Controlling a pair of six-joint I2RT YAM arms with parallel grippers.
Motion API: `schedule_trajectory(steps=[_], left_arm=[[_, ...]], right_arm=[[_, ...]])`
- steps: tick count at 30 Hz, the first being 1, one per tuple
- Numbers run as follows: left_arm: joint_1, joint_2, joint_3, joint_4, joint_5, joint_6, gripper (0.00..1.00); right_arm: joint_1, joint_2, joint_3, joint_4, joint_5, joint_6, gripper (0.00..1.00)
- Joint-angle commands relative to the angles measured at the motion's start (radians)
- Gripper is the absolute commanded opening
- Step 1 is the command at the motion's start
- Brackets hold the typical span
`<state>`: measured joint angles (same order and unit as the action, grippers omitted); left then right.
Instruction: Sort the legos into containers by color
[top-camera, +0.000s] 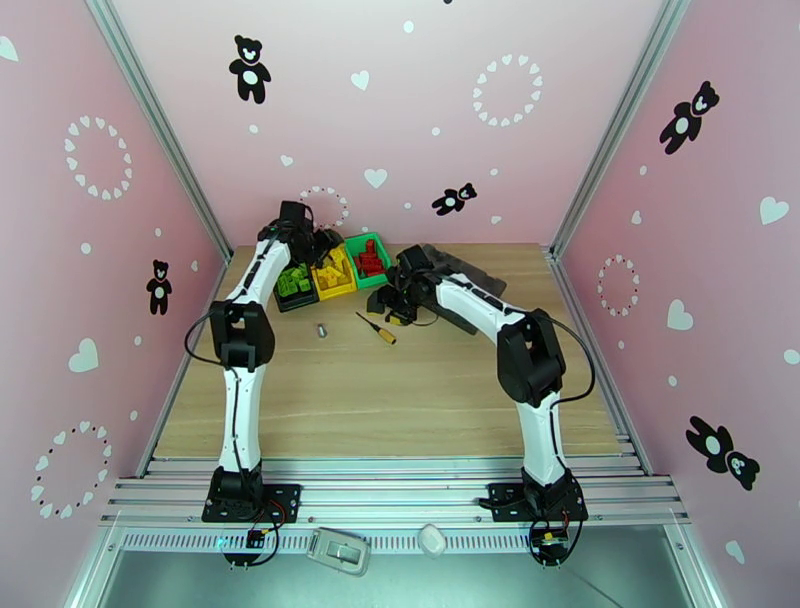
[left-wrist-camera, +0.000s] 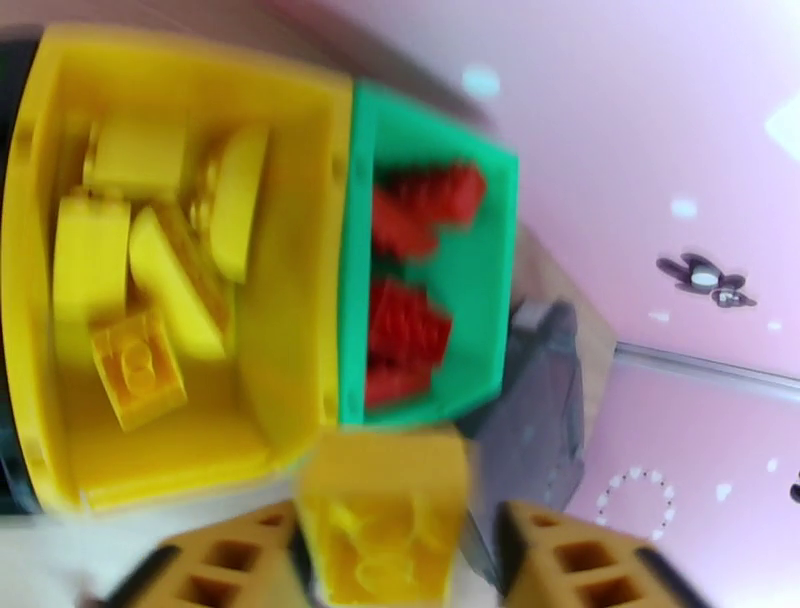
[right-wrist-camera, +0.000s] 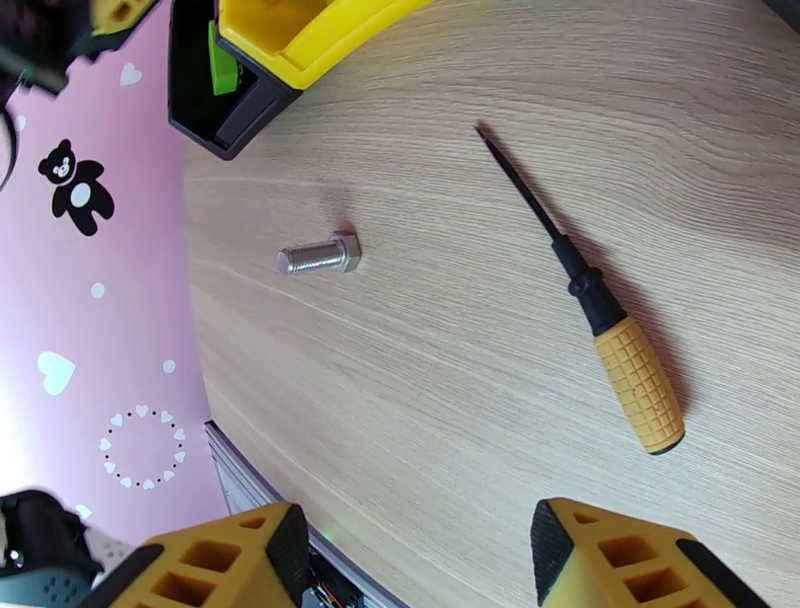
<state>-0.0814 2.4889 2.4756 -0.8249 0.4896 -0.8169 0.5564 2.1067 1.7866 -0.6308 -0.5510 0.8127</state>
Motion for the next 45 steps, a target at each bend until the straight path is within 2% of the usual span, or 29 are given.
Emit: schedule_trajectory(steps=[1,4,8,16,19,22,26,28,29,31,32,35,37,39,42,44,45], left_arm=[[0.005,0.027,0.073,-0.083,0.001,-0.026,0.83],[0.005,-0.037,-0.013,-0.072,-0.018,-0.003,0.88],[-0.003,-0.217,-0.252,0.012,-0.046,0.048,0.92],[-0.049,-0.638,-0.646,0.071,-0.204,0.261,0.96],[-0.052,-0.816,-0.800,0.117,-0.294,0.313,0.95],[-0.056,-1.001,-0.951,0.187,-0.454,0.358,0.96],[-0.058,-1.235,-1.187,0.399,-0.627,0.398,0.98],[-0.058,-1.304,-1.235,0.433,-0.742,0.425,0.91],[-0.058,-1.324,-1.233,0.421,-0.787,0.460,0.90],[-0.058,-1.342,-1.211,0.391,-0.861,0.531,0.98],[-0.058,-1.347,-1.204,0.392,-0.888,0.553,0.98],[-0.055,-1.361,-1.210,0.450,-0.862,0.628,0.99],[-0.055,-1.359,-1.203,0.473,-0.883,0.636,0.98],[-0.054,-1.348,-1.214,0.541,-0.922,0.655,0.99],[-0.048,-1.307,-1.245,0.629,-0.957,0.725,0.98],[-0.038,-1.277,-1.251,0.620,-1.003,0.734,0.98],[-0.026,-1.275,-1.275,0.609,-1.024,0.694,0.98]], right_arm=[[-0.008,-0.007,0.030,-0.048,0.018,0.004,0.64],[-0.009,-0.029,0.025,-0.074,0.043,-0.011,0.64],[-0.015,-0.070,-0.007,-0.093,0.082,-0.029,0.66],[-0.054,-0.196,-0.097,-0.160,0.214,-0.107,0.84],[-0.081,-0.269,-0.141,-0.172,0.287,-0.140,0.88],[-0.102,-0.350,-0.164,-0.201,0.387,-0.186,0.89],[-0.123,-0.476,-0.175,-0.236,0.631,-0.229,0.92],[-0.121,-0.564,-0.213,-0.195,0.787,-0.245,0.94],[-0.124,-0.623,-0.253,-0.143,0.846,-0.263,0.96],[-0.136,-0.721,-0.346,-0.017,0.902,-0.297,0.99],[-0.138,-0.767,-0.395,0.064,0.947,-0.325,0.99],[-0.140,-0.858,-0.526,0.213,1.163,-0.323,0.99],[-0.153,-0.887,-0.593,0.294,1.303,-0.311,0.99],[-0.200,-0.901,-0.611,0.300,1.297,-0.316,0.99],[-0.278,-0.890,-0.605,0.273,1.185,-0.364,0.99],[-0.305,-0.868,-0.638,0.329,1.137,-0.491,0.99],[-0.312,-0.858,-0.666,0.362,1.135,-0.535,0.99]])
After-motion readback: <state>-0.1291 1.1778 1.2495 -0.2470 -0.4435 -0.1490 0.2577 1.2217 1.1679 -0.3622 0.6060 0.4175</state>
